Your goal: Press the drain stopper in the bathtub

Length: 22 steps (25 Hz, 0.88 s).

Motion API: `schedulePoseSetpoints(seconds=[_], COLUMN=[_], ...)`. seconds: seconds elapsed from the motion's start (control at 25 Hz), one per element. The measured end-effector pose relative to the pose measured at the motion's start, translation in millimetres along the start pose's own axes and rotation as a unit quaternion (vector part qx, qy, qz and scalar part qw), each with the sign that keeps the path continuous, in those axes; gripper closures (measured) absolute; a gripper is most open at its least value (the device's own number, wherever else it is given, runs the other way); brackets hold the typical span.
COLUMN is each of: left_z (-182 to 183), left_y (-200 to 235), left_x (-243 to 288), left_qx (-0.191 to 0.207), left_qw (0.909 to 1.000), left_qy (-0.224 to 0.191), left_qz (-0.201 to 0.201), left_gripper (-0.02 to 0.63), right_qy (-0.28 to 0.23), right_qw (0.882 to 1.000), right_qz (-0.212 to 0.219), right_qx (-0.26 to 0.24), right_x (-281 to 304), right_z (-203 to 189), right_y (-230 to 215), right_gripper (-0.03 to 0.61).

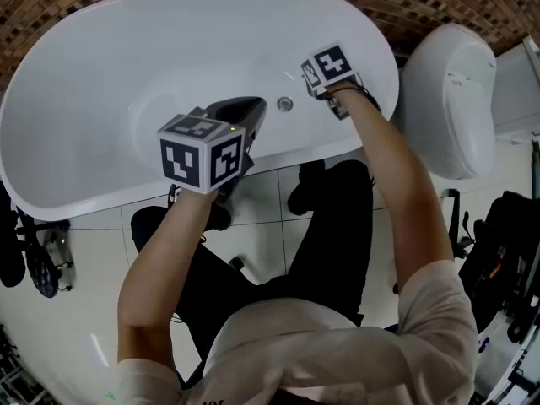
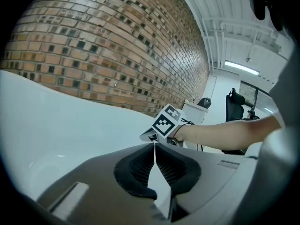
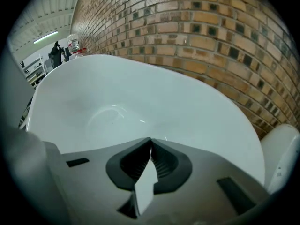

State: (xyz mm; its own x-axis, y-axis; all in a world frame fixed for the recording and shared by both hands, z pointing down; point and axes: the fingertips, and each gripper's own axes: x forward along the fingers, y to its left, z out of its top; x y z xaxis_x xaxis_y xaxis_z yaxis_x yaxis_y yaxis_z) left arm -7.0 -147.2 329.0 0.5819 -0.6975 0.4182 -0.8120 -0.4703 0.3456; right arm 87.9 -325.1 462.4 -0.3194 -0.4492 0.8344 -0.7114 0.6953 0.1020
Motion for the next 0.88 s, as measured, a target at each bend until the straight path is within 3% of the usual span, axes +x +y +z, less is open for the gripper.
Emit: schedulePoseSetpoints(seconds=[0.2, 0.4, 0.88], left_z=[8, 6, 15], left_y=[-21, -37, -59], left_x=[-31, -59, -85], left_qx=[0.007, 0.006, 0.024], left_qw=[0.9994, 0.9989, 0.9970], left_qy=[-0.034, -0.045, -0.072], left_qz=[0.005, 0.010, 0.012], left_gripper=[0.597, 0.597, 0.597], right_qy=[-0.048, -0.062, -0.084], right_qw=[0.999, 0.998, 0.995], right_qz=[-0.017, -0.026, -0.043], right_qx=[-0.009, -0.021, -0.037], right_x=[-58, -102, -146], right_z=[18, 16, 16], right_y=[8, 18, 25], right_gripper=[0.563, 0.563, 0.563])
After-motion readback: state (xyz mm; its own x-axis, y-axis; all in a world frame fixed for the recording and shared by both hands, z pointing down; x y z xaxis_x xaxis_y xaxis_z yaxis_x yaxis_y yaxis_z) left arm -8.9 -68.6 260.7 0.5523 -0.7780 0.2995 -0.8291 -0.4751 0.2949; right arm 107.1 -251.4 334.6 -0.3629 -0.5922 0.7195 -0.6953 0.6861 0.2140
